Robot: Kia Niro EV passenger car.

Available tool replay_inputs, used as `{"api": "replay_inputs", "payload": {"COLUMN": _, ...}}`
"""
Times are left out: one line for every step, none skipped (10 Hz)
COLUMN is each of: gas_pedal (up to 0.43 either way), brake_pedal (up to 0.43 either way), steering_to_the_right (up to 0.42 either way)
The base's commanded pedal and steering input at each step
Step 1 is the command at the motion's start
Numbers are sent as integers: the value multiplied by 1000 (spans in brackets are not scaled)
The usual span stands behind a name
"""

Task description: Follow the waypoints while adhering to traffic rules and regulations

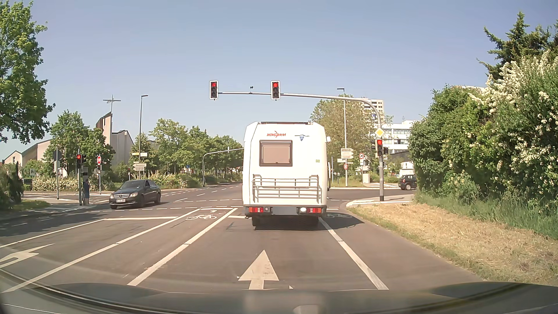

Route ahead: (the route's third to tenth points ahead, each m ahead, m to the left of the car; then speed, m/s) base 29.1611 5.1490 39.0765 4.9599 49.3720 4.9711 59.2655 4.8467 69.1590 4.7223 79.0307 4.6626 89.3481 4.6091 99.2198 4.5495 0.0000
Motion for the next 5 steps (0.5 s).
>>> {"api": "replay_inputs", "payload": {"gas_pedal": 0, "brake_pedal": 293, "steering_to_the_right": 5}}
{"api": "replay_inputs", "payload": {"gas_pedal": 0, "brake_pedal": 293, "steering_to_the_right": 5}}
{"api": "replay_inputs", "payload": {"gas_pedal": 0, "brake_pedal": 293, "steering_to_the_right": 5}}
{"api": "replay_inputs", "payload": {"gas_pedal": 0, "brake_pedal": 293, "steering_to_the_right": 5}}
{"api": "replay_inputs", "payload": {"gas_pedal": 0, "brake_pedal": 293, "steering_to_the_right": 5}}
